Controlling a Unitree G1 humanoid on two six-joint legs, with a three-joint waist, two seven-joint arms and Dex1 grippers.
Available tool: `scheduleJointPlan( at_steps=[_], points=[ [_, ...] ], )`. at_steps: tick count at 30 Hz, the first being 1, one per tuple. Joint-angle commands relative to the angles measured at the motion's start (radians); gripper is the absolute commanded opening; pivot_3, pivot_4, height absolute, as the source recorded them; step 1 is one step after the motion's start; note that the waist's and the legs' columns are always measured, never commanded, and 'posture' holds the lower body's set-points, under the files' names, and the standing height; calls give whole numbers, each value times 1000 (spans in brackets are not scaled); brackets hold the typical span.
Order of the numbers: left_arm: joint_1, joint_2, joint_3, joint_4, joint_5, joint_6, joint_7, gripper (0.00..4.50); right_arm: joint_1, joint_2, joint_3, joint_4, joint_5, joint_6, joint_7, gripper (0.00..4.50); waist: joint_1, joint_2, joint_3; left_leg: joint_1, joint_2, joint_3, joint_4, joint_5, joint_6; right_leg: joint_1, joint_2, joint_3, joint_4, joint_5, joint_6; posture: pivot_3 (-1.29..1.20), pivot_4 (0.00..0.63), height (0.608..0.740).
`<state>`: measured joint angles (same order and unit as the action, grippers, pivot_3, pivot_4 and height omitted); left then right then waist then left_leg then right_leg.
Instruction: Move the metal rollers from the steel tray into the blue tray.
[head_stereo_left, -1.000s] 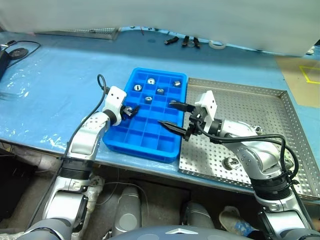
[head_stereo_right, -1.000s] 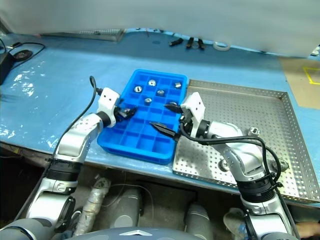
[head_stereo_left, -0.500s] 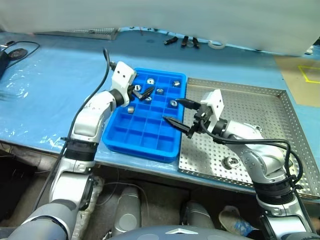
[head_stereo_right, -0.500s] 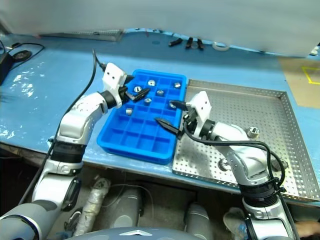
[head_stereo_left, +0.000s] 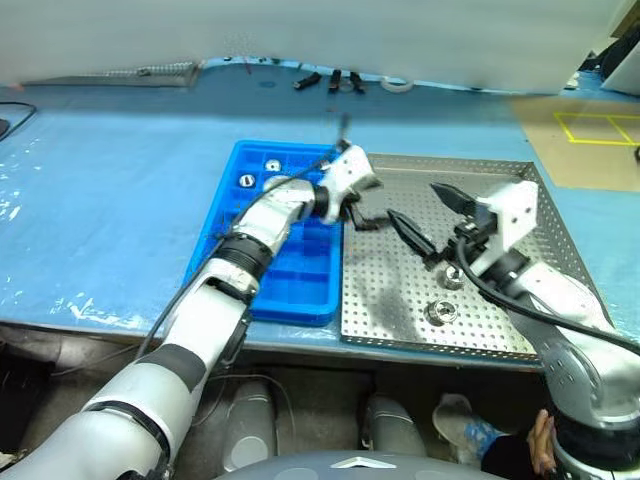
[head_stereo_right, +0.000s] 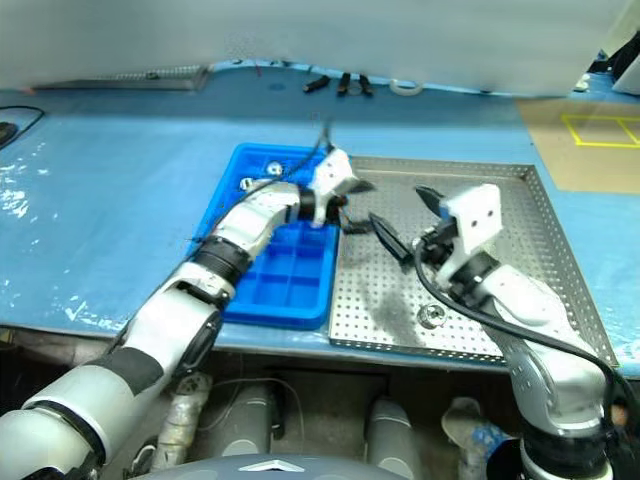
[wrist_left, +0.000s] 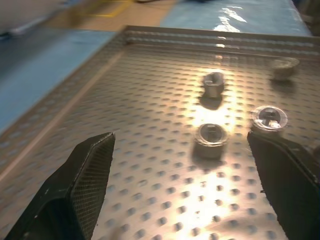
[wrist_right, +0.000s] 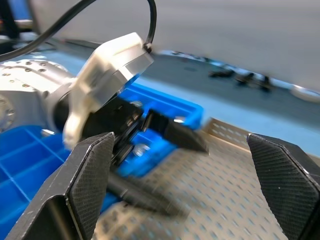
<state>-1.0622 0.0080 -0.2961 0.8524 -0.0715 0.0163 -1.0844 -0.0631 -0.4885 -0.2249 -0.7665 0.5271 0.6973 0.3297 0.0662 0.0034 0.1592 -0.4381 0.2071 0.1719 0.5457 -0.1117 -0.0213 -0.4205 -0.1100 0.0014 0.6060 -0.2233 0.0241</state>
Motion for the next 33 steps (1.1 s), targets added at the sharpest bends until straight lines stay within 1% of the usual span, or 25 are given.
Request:
scheduleJointPlan(
  at_steps=[1, 5, 8, 12, 17, 22, 30, 33],
  points=[
    [-4, -47, -64, 32, 28, -96, -149, 4463, 78, 14, -58, -98, -8, -27, -38, 4500, -18, 0, 0, 0, 0, 1, 0, -2, 3, 0, 0, 0, 0, 0, 0, -445, 150, 740],
    [9, -94, -99, 91, 70, -175, -194, 4463, 162, 34, -72, -152, -20, -45, -73, 4500, -55, 0, 0, 1, 0, 3, 1, -3, 6, 0, 0, 1, 0, -1, -1, -510, 150, 740],
    [16, -136, -114, 124, 94, -205, -210, 4463, 229, 48, -78, -187, -35, -60, -91, 4500, -72, 0, 0, 3, 0, 3, 2, -3, 6, 0, 0, 3, 0, -1, -1, -538, 150, 740],
    [14, -171, -115, 170, 120, -229, -200, 4463, 297, 57, -82, -210, -57, -80, -101, 4500, -84, 0, 0, 1, 0, 4, 5, -5, 9, 1, -2, 3, -1, -1, 0, -570, 150, 740],
    [15, -199, -119, 227, 160, -259, -166, 4463, 340, 70, -78, -220, -73, -102, -105, 4500, -99, 0, 0, 1, 0, 4, 7, -7, 11, 1, -2, 4, -1, -1, 0, -586, 150, 740],
    [19, -223, -133, 295, 213, -288, -89, 4463, 332, 69, -75, -236, -72, -84, -124, 4500, -109, 0, 0, 0, 0, 4, 8, -8, 12, 1, -2, 4, -2, -1, 0, -592, 150, 740],
    [17, -275, -111, 352, 226, -283, 6, 4463, 294, 60, -53, -269, -62, -25, -164, 4500, -109, 0, 0, 0, 0, 4, 9, -8, 13, 2, -2, 4, -2, -1, 0, -595, 150, 740],
    [20, -292, -102, 352, 214, -278, 7, 4463, 283, 55, -52, -276, -60, -5, -171, 4500, -109, 0, 0, 1, 0, 4, 10, -8, 13, 2, -2, 4, -2, -1, 0, -598, 150, 740]
  ],
)
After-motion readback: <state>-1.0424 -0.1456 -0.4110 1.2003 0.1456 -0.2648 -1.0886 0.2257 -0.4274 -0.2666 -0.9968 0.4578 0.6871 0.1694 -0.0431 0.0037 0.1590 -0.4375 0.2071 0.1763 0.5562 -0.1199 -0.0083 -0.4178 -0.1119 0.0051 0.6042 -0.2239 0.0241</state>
